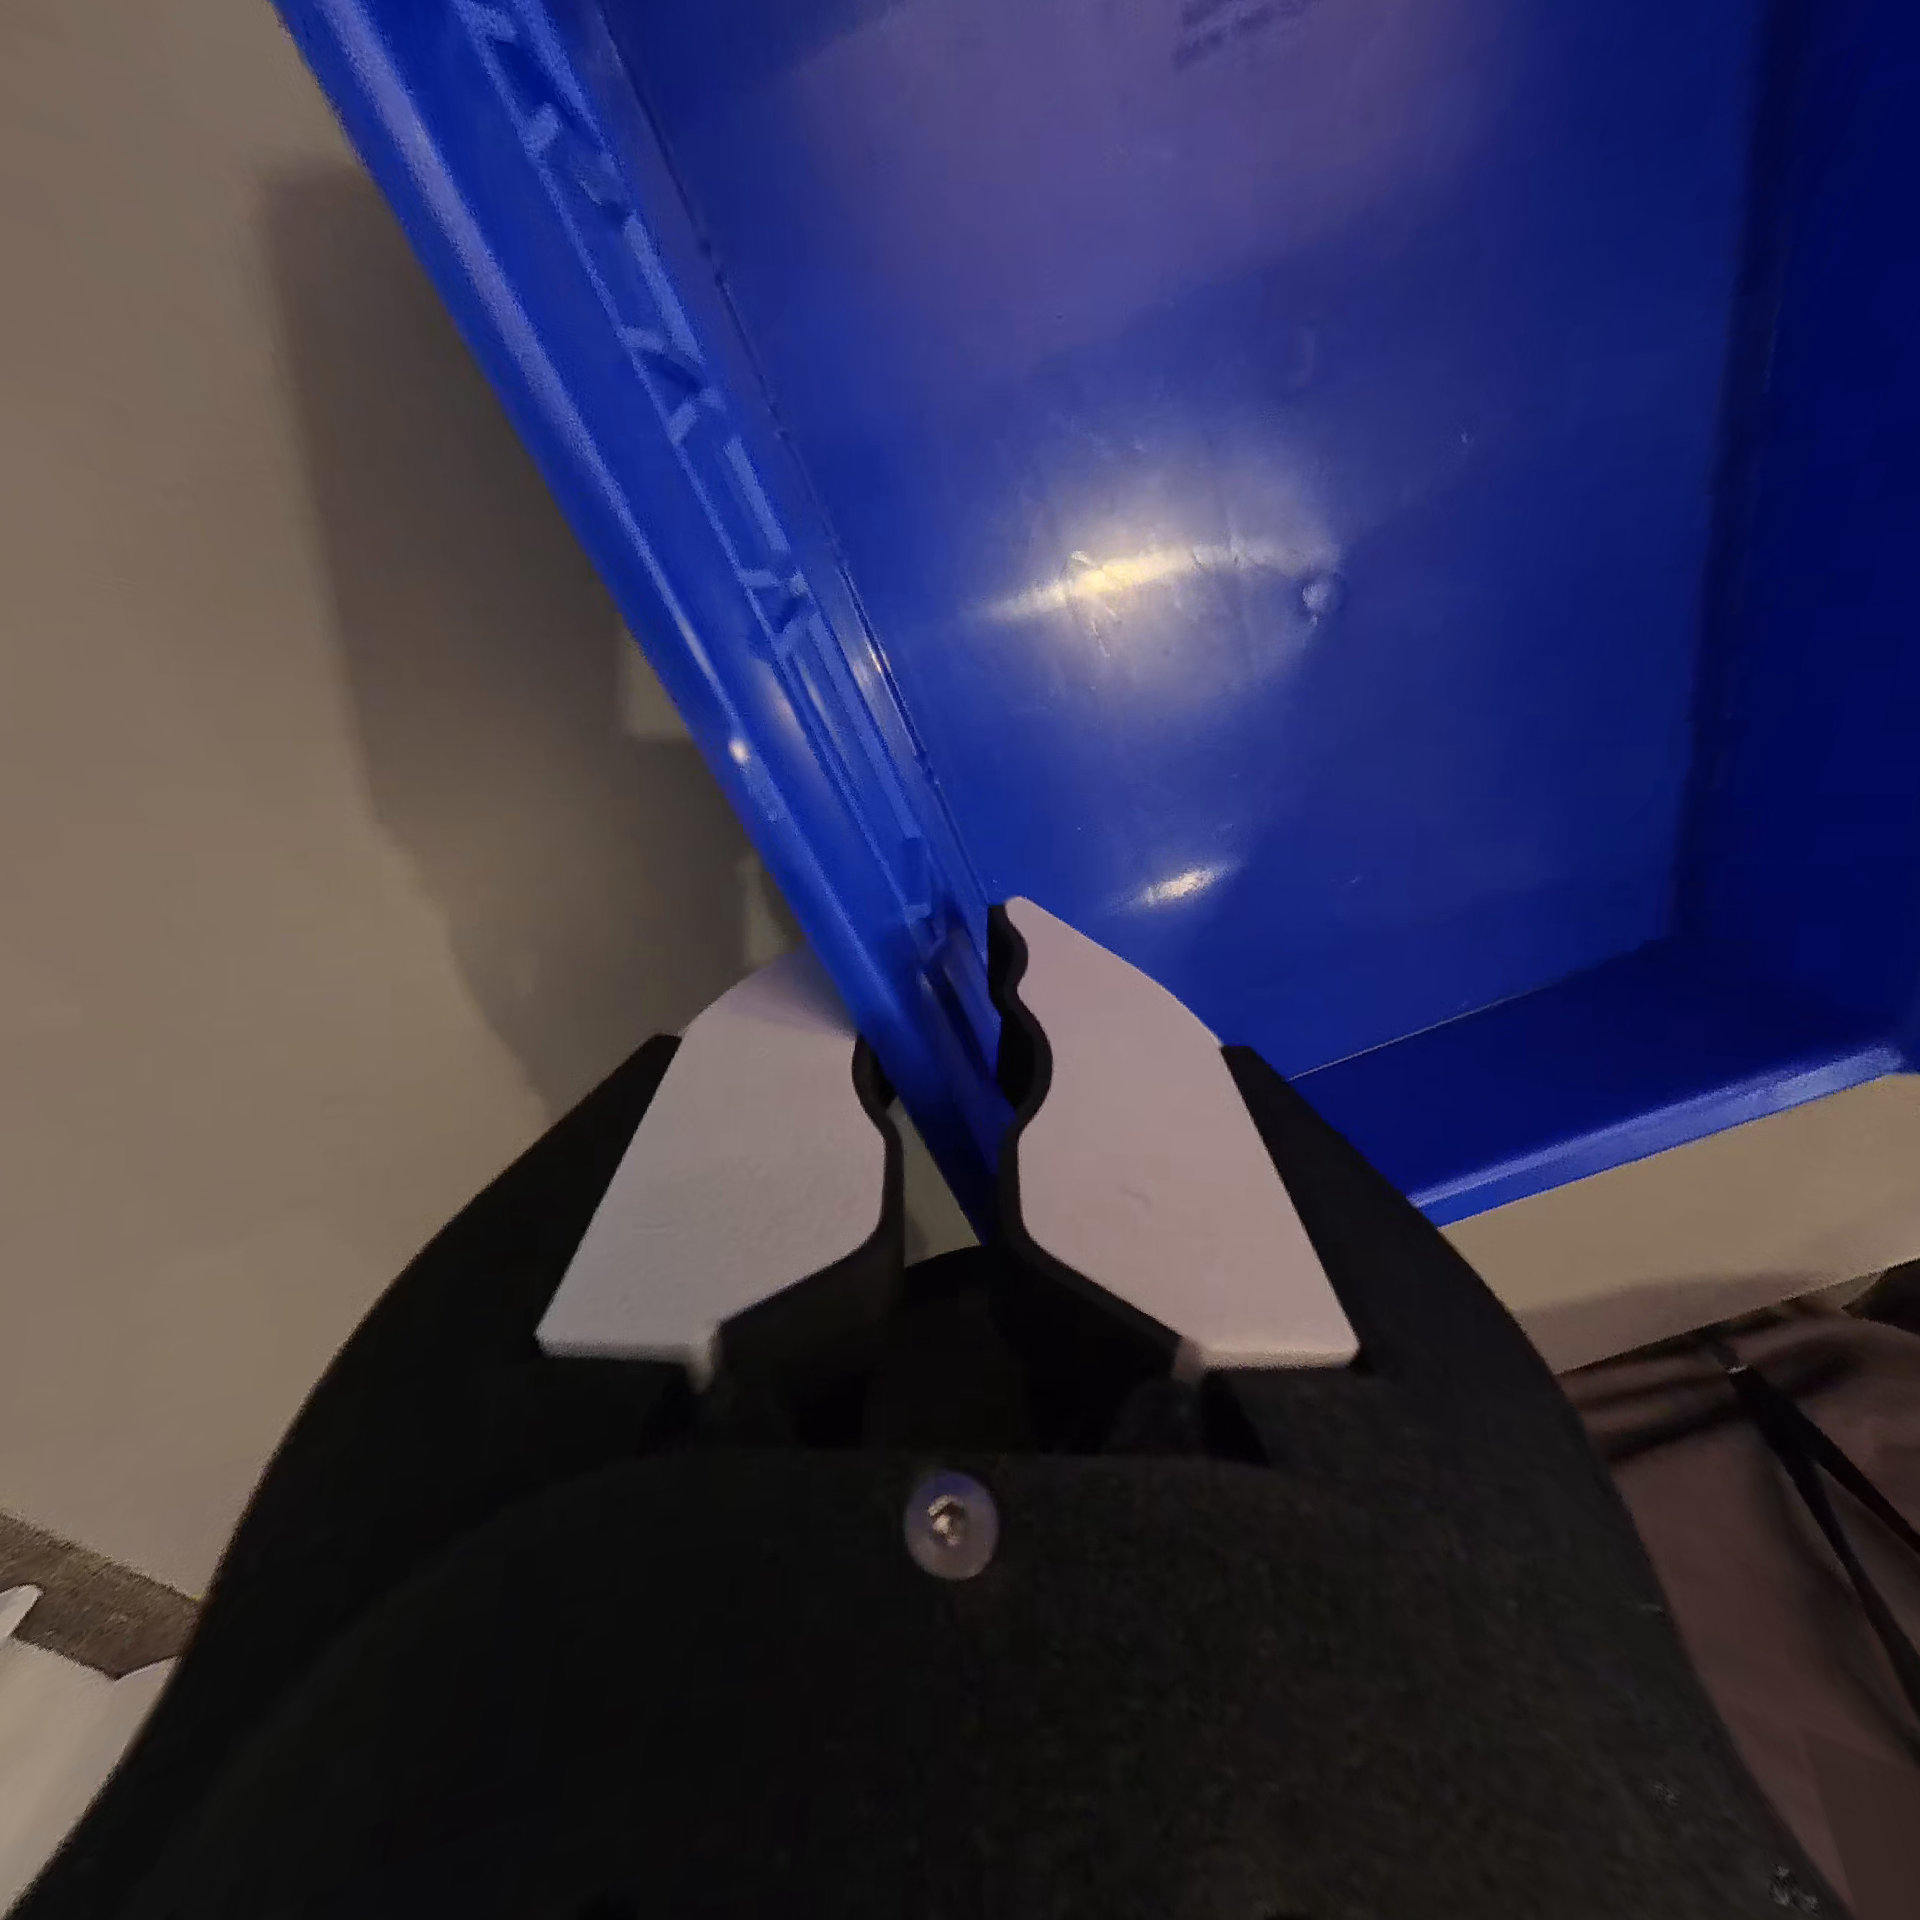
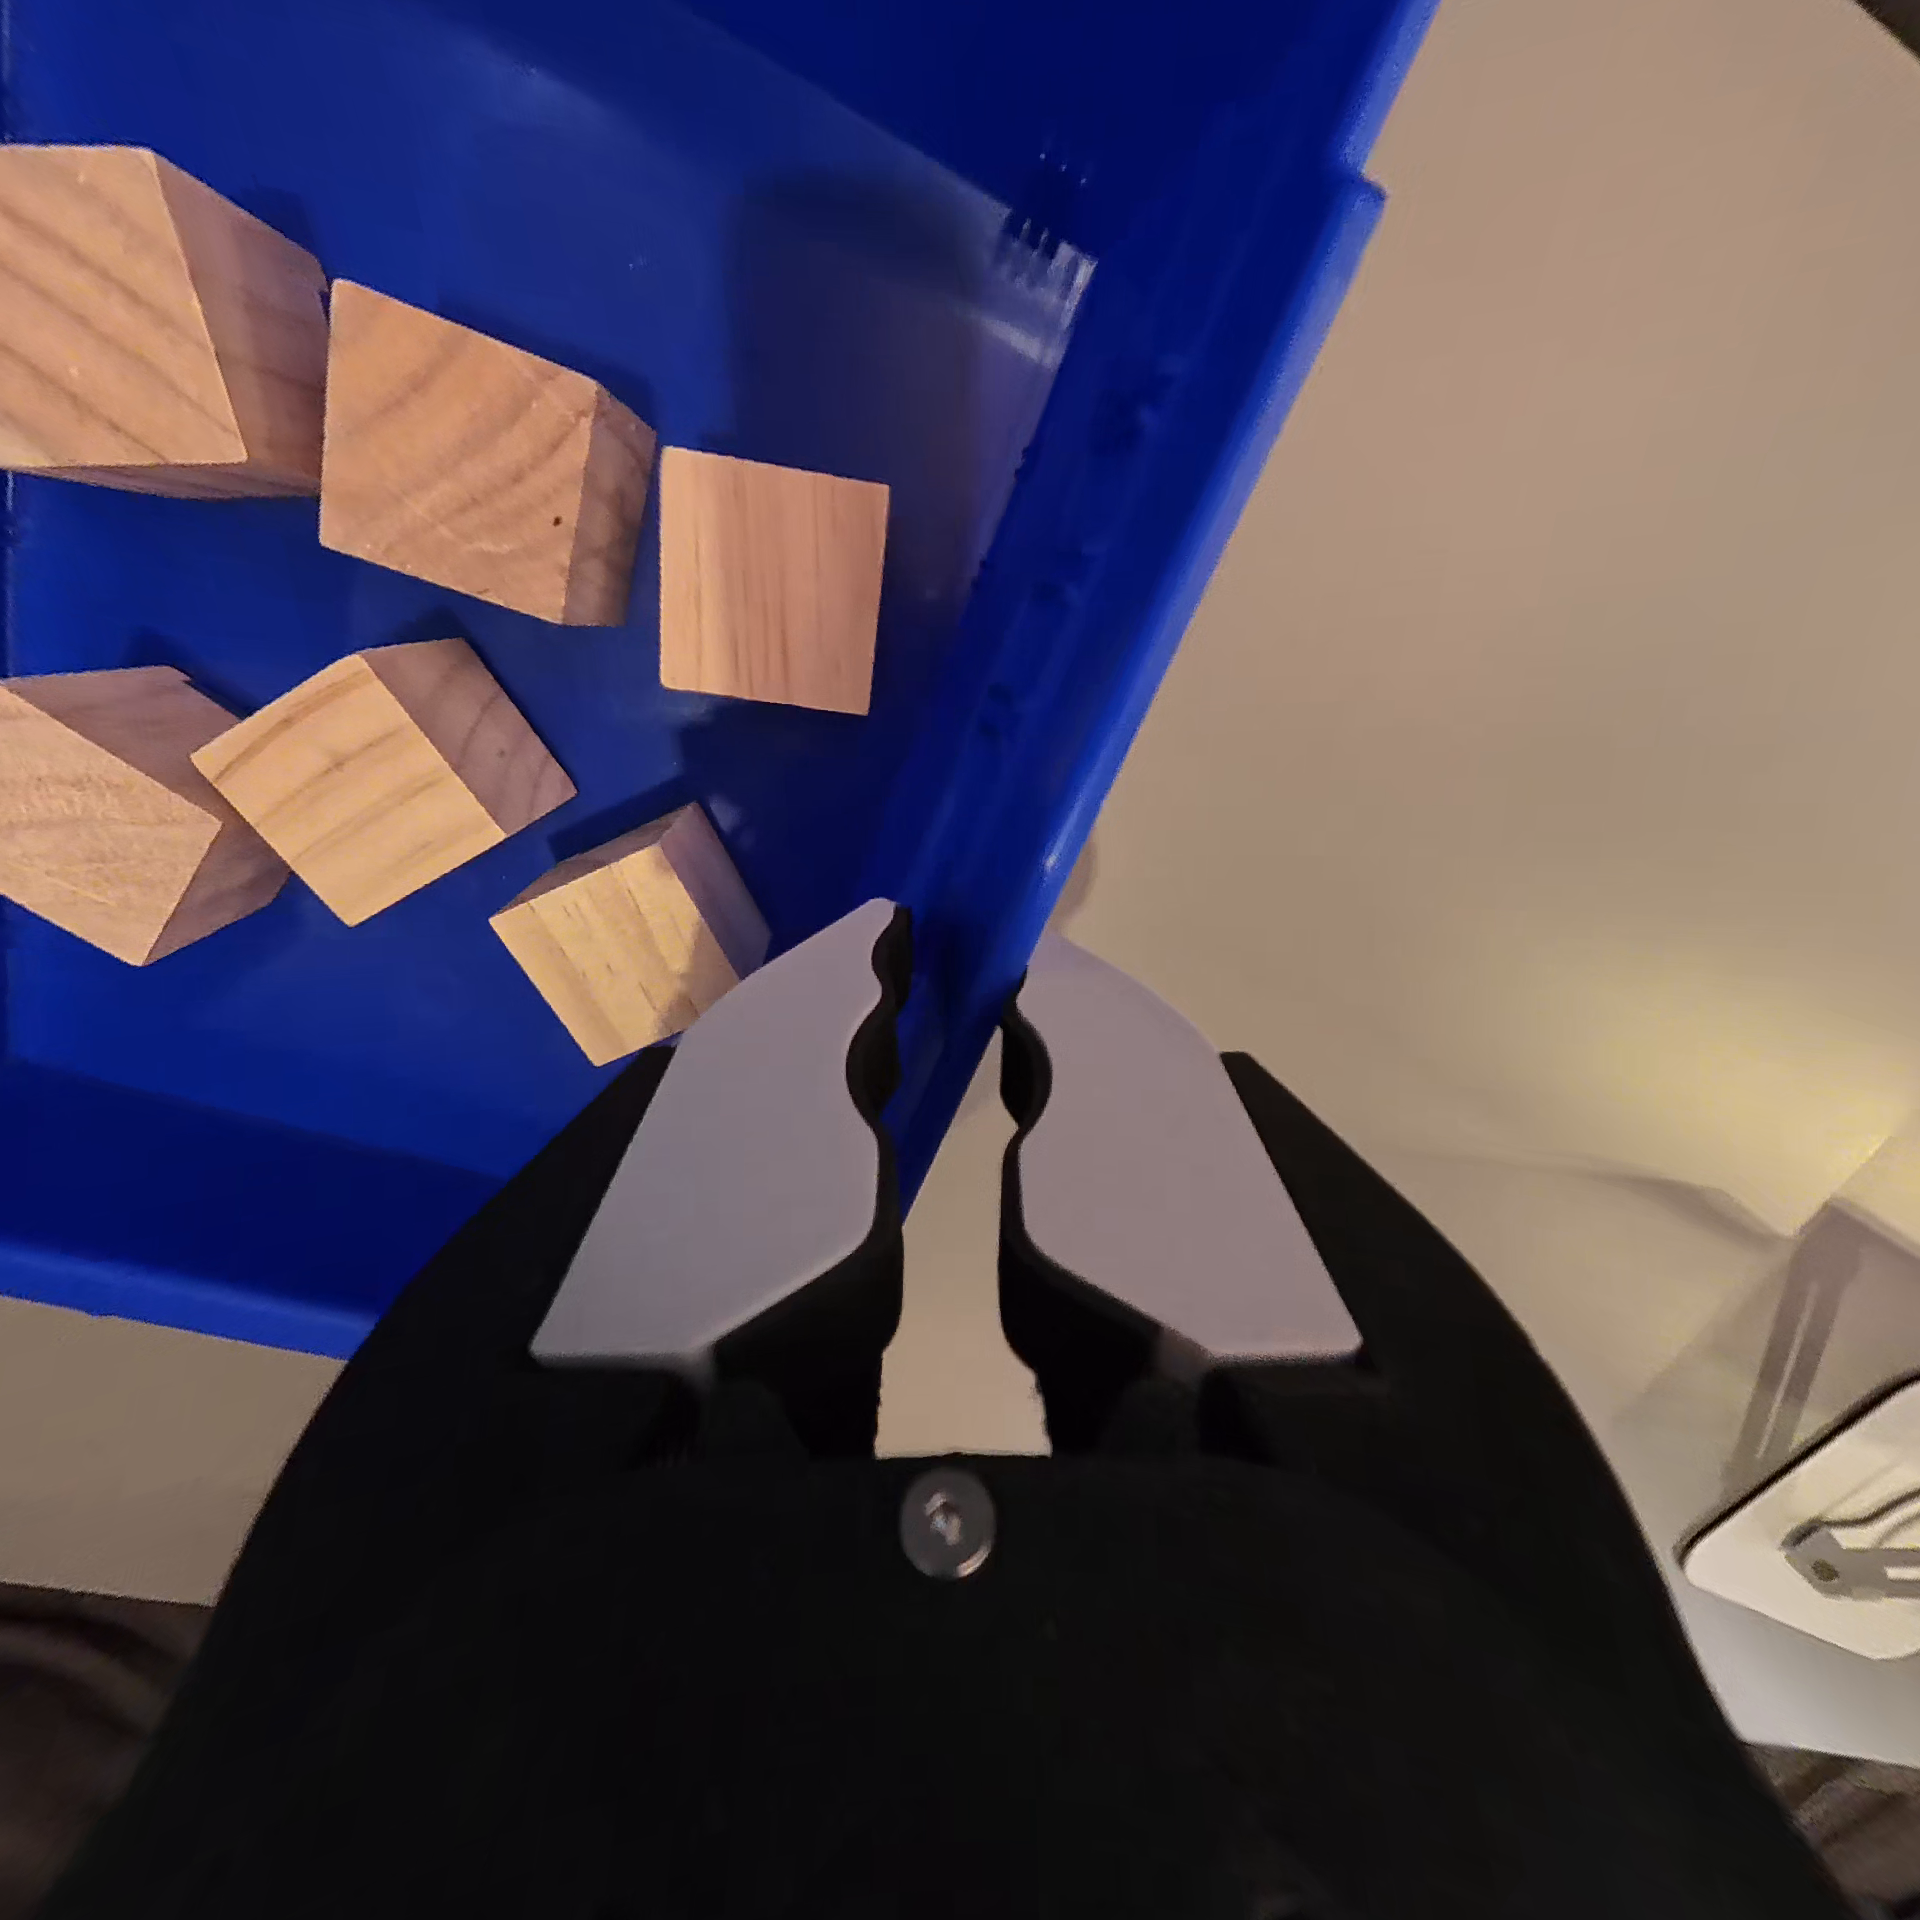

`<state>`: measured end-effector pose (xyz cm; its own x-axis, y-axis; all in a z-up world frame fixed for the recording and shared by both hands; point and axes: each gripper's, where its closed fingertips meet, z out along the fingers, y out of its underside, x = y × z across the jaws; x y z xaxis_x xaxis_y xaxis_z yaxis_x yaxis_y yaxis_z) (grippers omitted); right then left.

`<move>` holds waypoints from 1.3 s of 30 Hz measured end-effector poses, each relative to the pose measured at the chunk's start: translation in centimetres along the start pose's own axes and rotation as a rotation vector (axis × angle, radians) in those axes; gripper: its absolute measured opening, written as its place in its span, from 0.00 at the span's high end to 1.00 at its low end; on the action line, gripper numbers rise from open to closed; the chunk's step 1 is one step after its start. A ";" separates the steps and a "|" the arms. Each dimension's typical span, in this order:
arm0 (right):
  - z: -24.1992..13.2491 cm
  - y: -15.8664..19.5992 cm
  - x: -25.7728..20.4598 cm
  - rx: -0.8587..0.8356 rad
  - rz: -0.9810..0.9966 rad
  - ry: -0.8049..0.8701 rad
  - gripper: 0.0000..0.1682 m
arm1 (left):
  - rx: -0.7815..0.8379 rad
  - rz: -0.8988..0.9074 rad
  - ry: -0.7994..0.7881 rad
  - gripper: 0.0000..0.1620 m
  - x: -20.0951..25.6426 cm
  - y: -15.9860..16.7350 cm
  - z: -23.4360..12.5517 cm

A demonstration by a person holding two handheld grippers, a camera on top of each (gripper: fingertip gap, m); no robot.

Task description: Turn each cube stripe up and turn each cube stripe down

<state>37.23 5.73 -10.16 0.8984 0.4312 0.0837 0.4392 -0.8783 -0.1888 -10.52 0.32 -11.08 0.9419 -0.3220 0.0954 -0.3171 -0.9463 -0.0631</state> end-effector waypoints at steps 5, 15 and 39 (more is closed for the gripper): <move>0.9 0.4 -0.3 -0.052 -0.019 -0.001 0.81 | -0.013 0.080 0.067 0.85 3.6 -0.3 0.4; 2.7 0.8 -1.1 -0.127 0.050 -0.109 0.88 | -0.045 0.243 0.121 0.68 7.8 -0.2 1.3; 2.7 0.6 -1.0 -0.118 0.094 -0.077 0.88 | 0.805 0.139 0.017 0.77 -0.8 1.0 -20.0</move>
<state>36.57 5.28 -13.05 0.9344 0.3563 -0.0052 0.3549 -0.9318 -0.0758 -13.80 -0.96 8.69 0.8960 -0.4414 0.0483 -0.2487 -0.5889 -0.7690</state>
